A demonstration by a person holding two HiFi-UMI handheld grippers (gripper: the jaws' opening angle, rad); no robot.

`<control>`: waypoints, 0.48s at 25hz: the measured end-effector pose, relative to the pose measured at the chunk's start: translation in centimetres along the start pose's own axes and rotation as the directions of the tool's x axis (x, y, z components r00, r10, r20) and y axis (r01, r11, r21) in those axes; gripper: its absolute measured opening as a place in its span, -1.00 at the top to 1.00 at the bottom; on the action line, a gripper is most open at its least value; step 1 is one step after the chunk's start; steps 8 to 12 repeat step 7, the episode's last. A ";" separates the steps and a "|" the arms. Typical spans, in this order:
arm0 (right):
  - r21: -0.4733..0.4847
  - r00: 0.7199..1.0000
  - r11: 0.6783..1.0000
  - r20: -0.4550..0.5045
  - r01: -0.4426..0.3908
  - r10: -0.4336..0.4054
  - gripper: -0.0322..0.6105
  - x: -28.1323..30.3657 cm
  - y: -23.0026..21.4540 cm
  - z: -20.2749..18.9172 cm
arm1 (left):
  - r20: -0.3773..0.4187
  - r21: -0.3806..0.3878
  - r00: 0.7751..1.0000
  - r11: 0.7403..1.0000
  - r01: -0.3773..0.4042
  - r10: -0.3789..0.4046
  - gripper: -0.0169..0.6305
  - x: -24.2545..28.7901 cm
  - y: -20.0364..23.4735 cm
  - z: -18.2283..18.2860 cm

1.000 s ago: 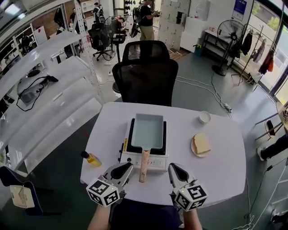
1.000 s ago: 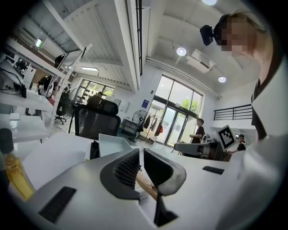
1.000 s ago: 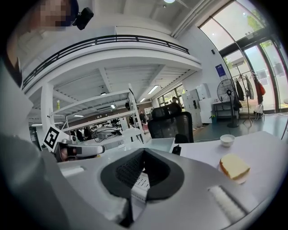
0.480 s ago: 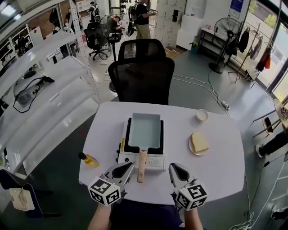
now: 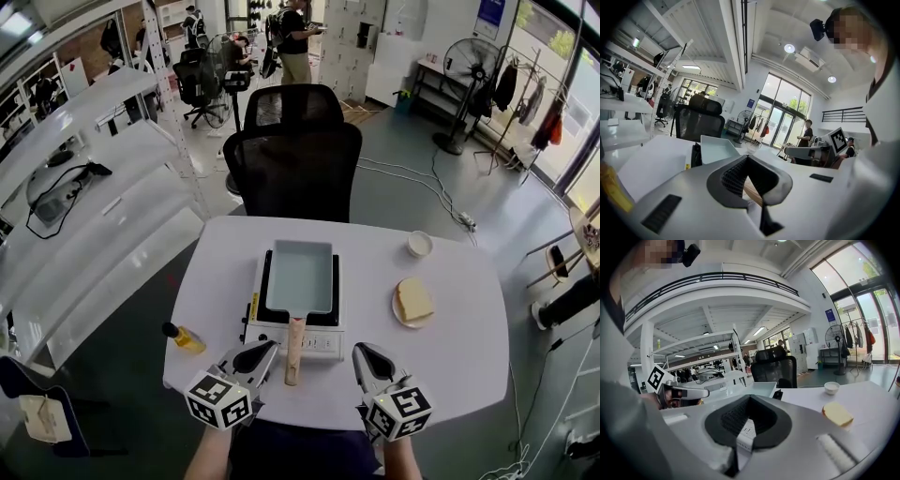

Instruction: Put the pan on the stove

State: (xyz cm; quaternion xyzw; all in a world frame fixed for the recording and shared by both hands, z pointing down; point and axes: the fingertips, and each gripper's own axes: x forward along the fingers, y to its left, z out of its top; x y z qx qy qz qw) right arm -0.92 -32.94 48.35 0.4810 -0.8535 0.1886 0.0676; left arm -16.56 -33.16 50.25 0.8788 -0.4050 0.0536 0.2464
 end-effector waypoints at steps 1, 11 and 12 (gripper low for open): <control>0.000 1.000 1.000 0.000 0.000 0.000 0.89 0.0 0.0 -0.1 | 0.000 -0.001 1.000 1.000 0.000 0.000 0.92 0.0 0.0 -0.1; 0.002 1.000 1.000 -0.004 -0.002 0.002 0.89 0.1 0.3 -0.2 | -0.005 0.000 1.000 1.000 0.001 -0.001 0.92 -0.3 0.0 -0.2; 0.002 1.000 1.000 -0.004 -0.002 0.002 0.89 0.1 0.3 -0.2 | -0.005 0.000 1.000 1.000 0.001 -0.001 0.92 -0.3 0.0 -0.2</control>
